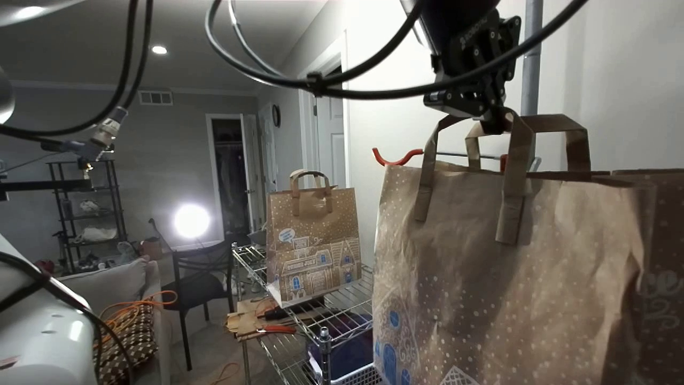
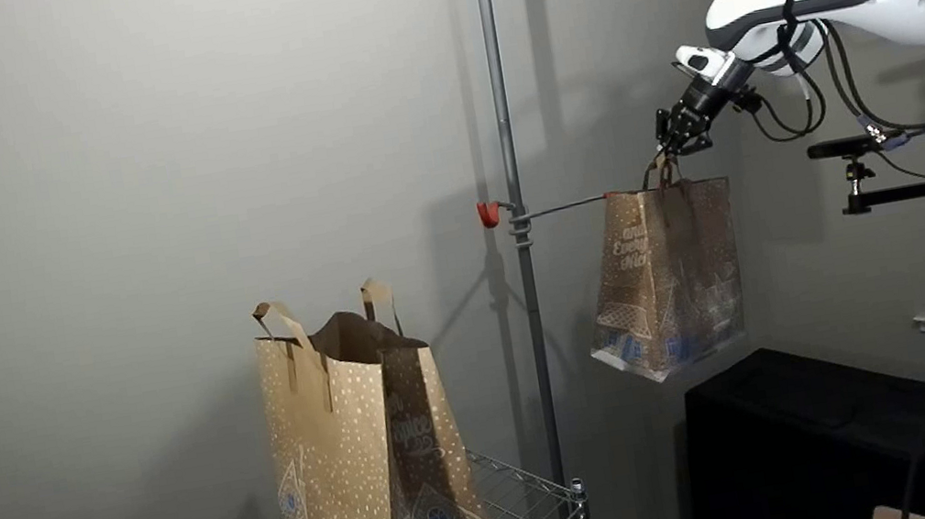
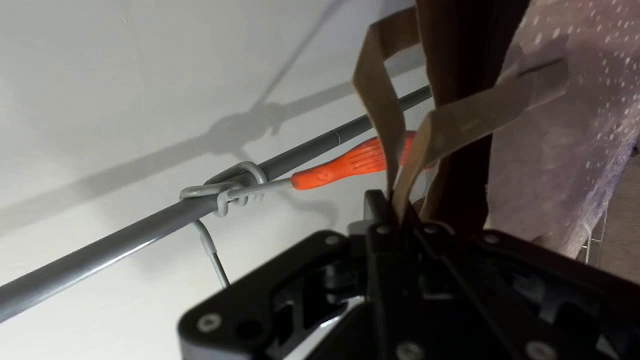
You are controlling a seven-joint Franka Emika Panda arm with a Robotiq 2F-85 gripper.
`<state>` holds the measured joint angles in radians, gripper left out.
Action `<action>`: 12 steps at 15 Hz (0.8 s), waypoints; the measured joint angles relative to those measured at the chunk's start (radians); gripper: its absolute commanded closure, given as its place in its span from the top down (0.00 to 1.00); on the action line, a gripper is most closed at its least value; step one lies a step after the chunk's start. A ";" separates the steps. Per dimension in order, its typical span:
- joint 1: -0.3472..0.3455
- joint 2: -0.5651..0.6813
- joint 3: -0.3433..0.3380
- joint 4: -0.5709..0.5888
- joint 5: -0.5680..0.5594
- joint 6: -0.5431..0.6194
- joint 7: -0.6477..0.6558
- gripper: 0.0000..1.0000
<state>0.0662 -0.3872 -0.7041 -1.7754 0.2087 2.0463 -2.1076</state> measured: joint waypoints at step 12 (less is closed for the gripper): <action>-0.057 0.109 -0.003 0.041 0.127 -0.073 0.000 0.04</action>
<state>0.0090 -0.2780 -0.7075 -1.7348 0.3360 1.9735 -2.1076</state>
